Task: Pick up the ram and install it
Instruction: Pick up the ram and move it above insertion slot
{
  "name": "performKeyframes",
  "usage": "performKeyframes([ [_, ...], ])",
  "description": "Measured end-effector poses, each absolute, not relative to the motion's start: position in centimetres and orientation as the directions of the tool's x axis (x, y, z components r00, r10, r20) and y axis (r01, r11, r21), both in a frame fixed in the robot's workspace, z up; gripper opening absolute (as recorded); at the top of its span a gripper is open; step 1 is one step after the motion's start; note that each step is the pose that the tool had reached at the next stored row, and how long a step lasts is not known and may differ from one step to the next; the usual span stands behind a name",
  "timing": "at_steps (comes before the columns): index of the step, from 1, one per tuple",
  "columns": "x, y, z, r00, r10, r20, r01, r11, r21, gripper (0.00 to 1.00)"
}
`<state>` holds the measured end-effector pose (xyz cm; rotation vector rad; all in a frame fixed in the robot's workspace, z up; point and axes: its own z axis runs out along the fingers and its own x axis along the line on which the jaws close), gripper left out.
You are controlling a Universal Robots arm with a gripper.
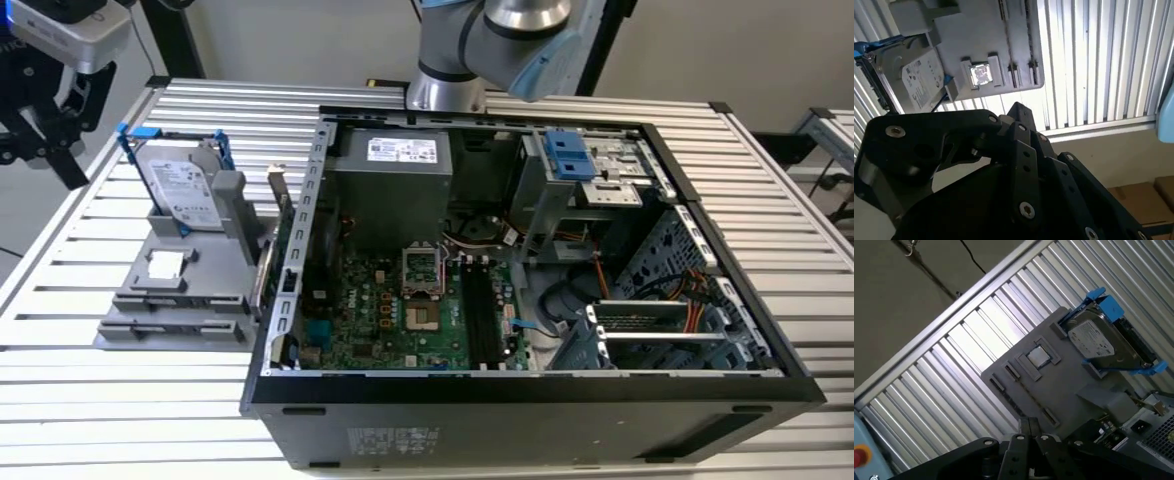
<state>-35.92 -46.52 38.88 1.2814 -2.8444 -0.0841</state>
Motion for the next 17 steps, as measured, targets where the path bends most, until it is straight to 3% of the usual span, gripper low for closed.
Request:
performKeyframes([
  [6, -35.95, -46.16, 39.06, -0.623, -0.782, 0.01, -0.781, 0.623, 0.046, 0.0],
  [17, -35.96, -46.15, 39.05, -0.458, -0.889, 0.007, -0.888, 0.458, 0.042, 0.0],
])
